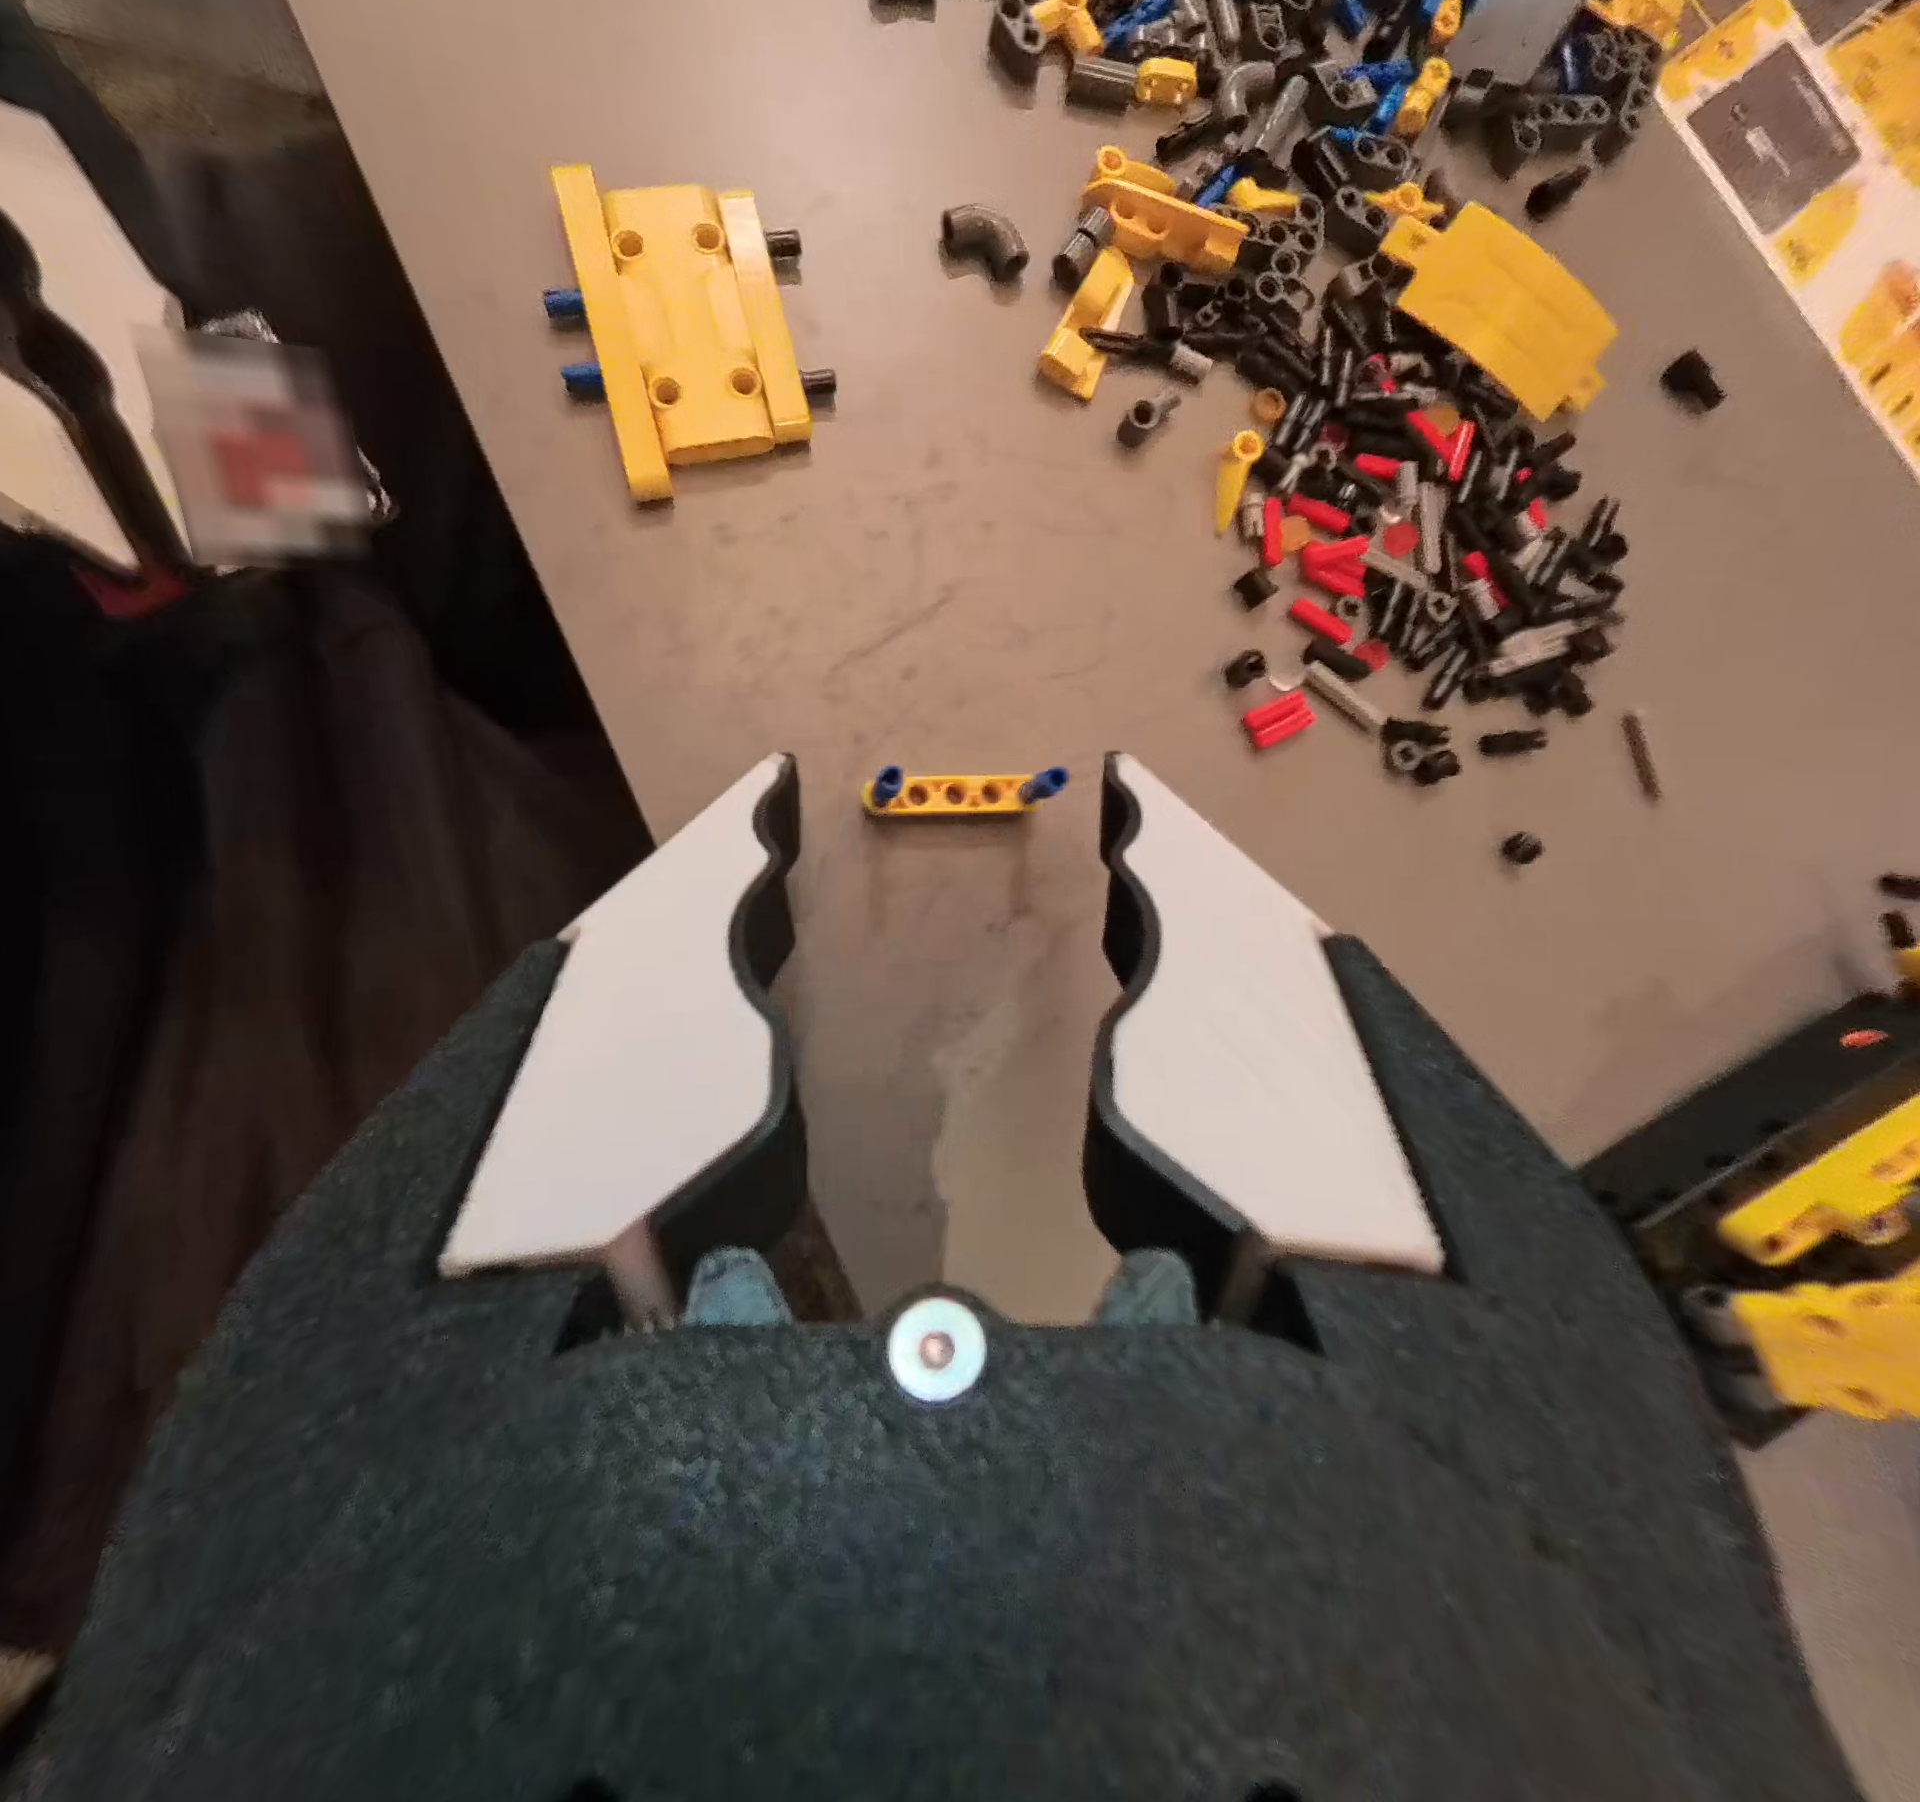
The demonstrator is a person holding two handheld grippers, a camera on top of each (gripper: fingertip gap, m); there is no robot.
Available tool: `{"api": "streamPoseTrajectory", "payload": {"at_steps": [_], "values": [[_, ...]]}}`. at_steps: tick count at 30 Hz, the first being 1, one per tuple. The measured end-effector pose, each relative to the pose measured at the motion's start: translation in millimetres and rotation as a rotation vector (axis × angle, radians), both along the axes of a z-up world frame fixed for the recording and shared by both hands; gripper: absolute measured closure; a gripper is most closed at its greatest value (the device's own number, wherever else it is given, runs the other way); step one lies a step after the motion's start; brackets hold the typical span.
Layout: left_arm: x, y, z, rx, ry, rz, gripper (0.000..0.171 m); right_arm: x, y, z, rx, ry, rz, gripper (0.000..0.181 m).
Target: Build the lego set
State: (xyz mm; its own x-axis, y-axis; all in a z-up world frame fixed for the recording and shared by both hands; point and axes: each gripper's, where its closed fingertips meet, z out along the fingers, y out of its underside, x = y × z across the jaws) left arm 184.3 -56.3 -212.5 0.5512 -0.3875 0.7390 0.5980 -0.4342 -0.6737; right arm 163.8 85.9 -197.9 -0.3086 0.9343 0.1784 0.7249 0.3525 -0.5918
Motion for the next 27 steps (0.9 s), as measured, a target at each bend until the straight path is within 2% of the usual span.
{"api": "streamPoseTrajectory", "payload": {"at_steps": [5, 7, 9, 14, 17, 20, 21, 27], "values": [[2, 1, -5, -0.012, -0.008, -0.009, 0.167, -2, 2, -16, -0.013, 0.138, -0.132, 0.119], [5, 1, -5, -0.013, -0.009, -0.018, 0.167, -6, 8, -15, -0.104, 0.186, -0.210, 0.119], [8, 1, -6, -0.011, 0.007, -0.027, 0.167, -6, 7, -17, -0.204, 0.190, -0.230, 0.119], [13, 1, -8, -0.012, 0.016, -0.047, 0.167, -1, 3, -25, -0.250, 0.170, -0.211, 0.121], [21, 0, -10, -0.025, 0.005, -0.088, 0.167, 0, 2, -26, -0.221, 0.180, -0.192, 0.122], [27, 0, -12, -0.028, 0.028, -0.102, 0.167, 0, -4, -25, -0.219, 0.200, -0.162, 0.135], [29, 0, -11, -0.024, 0.031, -0.109, 0.167, 0, -6, -25, -0.217, 0.209, -0.151, 0.141], [33, 6, 8, 0.031, 0.097, -0.102, 0.167, -3, -11, -23, -0.165, 0.264, -0.143, 0.142]]}}
